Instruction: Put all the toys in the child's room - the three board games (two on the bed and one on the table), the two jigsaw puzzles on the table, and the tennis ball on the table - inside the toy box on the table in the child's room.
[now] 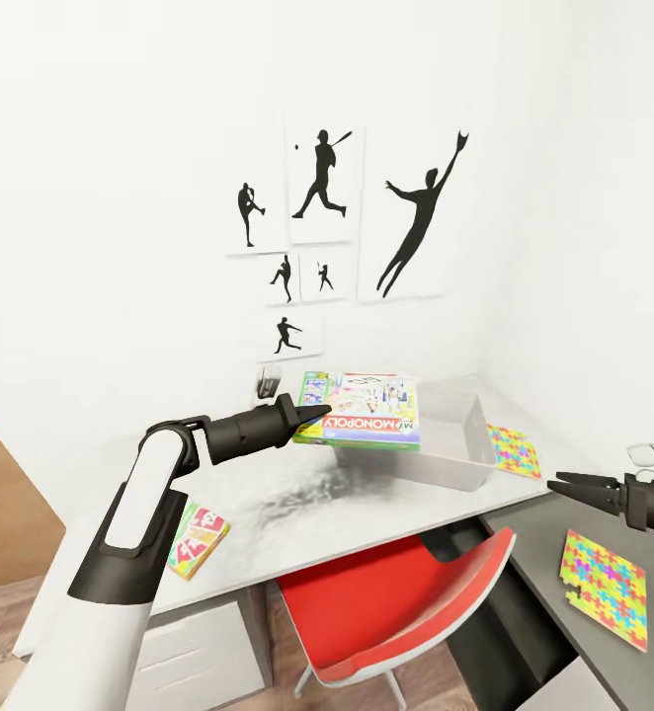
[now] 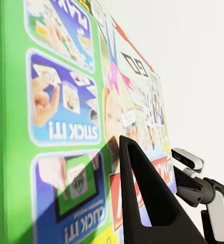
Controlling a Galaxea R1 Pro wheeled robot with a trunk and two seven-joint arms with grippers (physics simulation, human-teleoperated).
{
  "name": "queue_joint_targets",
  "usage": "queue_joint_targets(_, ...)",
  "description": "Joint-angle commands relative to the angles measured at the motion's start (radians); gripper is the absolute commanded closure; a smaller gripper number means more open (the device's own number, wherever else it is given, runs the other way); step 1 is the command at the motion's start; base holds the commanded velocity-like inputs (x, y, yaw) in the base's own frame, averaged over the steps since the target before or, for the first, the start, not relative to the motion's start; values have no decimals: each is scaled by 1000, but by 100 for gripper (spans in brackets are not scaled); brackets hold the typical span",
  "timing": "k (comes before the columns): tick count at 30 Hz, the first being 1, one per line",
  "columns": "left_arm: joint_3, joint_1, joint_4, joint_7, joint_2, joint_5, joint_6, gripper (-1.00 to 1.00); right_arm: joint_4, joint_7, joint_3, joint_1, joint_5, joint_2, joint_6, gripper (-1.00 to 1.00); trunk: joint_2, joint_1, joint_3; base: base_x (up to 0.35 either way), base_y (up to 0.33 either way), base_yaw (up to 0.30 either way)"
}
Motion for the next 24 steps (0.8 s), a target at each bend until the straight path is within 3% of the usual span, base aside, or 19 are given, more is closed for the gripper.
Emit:
queue_joint_targets(1, 1, -1, 0, 9, 0, 10, 3, 100, 0, 3, -1, -1, 0, 0, 4, -100, -2, 1, -2, 10, -25, 16)
queue_joint_targets(11, 1, -1, -1, 9, 0, 10, 3, 100, 0, 9, -39, 0, 0, 0, 5, -100, -2, 1, -2, 4, -9, 74)
queue_joint_targets(24, 1, -1, -1, 9, 0, 10, 3, 100, 0, 14, -50, 3, 0, 0, 5, -100, -2, 1, -2, 0, -1, 69)
